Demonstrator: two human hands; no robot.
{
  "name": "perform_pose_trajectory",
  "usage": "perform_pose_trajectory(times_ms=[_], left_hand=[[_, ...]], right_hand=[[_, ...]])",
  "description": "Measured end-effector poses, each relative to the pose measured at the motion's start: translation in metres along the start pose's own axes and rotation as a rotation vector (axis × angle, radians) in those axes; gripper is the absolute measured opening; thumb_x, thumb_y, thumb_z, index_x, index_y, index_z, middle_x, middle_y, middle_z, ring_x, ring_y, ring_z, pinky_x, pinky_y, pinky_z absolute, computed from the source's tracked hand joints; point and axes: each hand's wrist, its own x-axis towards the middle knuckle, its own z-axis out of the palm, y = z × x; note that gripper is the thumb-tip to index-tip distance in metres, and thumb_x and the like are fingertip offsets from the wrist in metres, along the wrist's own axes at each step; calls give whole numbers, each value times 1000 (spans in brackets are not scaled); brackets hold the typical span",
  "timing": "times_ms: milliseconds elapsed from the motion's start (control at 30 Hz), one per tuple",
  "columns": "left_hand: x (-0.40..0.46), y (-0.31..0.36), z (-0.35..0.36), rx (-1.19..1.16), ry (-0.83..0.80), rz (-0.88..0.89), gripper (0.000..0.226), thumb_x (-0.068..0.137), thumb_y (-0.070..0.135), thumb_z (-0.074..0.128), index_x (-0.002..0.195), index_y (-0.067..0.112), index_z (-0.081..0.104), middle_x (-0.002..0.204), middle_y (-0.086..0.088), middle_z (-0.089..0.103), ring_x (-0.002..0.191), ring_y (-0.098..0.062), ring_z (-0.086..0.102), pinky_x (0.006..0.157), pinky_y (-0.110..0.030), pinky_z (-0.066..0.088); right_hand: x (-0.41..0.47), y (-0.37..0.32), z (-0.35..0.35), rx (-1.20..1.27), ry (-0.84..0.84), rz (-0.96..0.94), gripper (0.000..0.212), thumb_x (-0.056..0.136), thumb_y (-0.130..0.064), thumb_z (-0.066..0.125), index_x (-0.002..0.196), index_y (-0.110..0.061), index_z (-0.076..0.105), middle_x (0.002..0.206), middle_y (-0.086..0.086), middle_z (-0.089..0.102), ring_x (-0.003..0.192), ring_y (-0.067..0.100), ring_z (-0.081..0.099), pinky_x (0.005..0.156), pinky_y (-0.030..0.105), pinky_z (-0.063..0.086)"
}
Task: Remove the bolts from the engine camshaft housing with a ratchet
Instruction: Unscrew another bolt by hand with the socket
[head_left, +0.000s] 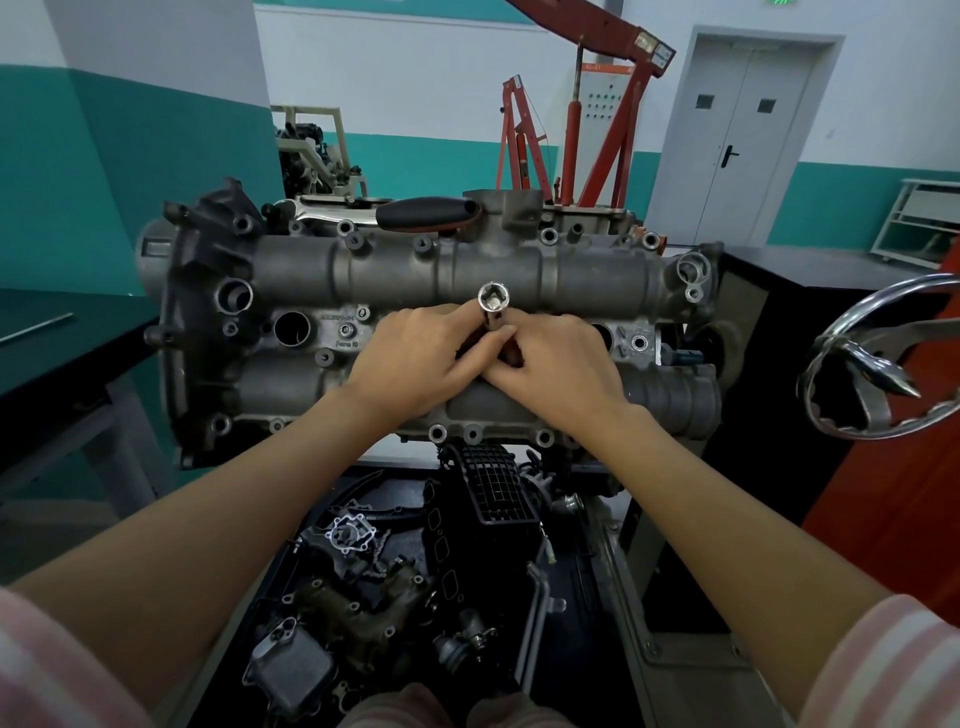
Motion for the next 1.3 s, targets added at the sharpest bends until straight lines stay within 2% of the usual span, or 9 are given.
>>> perform_pose_trajectory(times_ms=[167,400,533,633,833,967,1067,1167,1300], left_hand=[[0,1,0,6,10,15,52,90,48,32,85,9,65,66,-7,64,55,-28,60,46,-33,46],[0,2,-1,-18,10,12,49,89,45,33,89,8,66,64,-6,63,52,-26,59,45,-34,46],[0,2,-1,-16,5,-5,52,89,45,32,86,6,66,65,-7,64,53,-28,59,46,-37,47],[0,1,-1,-6,-3,-9,55,89,48,30,85,7,66,64,-6,63,54,-26,59,47,-37,47],[1,1,-1,3,-24,-20,57,88,51,27,88,7,65,68,-5,64,58,-26,60,49,-39,47],[-1,3,-2,10,-14,19,48,88,44,35,87,6,66,64,-7,64,53,-31,60,45,-29,41],[0,3,-2,15,-39,-24,59,89,50,26,89,7,65,72,-7,66,62,-31,62,50,-38,46],[0,2,-2,10,-30,-41,62,88,54,25,87,7,65,70,-6,65,62,-29,62,52,-40,47],[0,2,-2,-16,-9,-34,57,87,50,30,84,6,65,66,-7,64,57,-28,60,48,-35,45]], right_hand=[[-1,1,0,-24,-7,-38,24,92,-29,43,95,-13,62,85,5,67,79,25,58,64,27,24],[-1,0,1,17,12,-17,30,90,-36,47,103,-9,50,86,4,66,76,27,60,63,28,26],[0,0,-1,15,-9,1,29,89,-39,47,92,-12,59,78,2,65,75,23,60,62,28,27],[0,1,-1,-6,-9,-12,26,91,-32,44,89,-14,63,79,3,66,76,24,59,62,26,22],[0,0,-1,-3,11,-26,26,91,-31,46,98,-7,51,84,8,66,75,29,60,62,27,24],[0,0,0,35,-6,11,24,88,-35,49,91,-11,50,77,3,64,71,24,60,62,27,25],[0,1,0,32,3,6,23,88,-32,49,80,-13,59,72,3,64,73,24,59,61,27,22],[-1,0,0,5,14,-14,22,90,-29,47,87,-11,61,78,5,66,76,27,59,61,26,20],[-2,-1,0,-11,22,-35,26,90,-33,46,99,-10,52,85,7,66,78,29,58,62,28,19]])
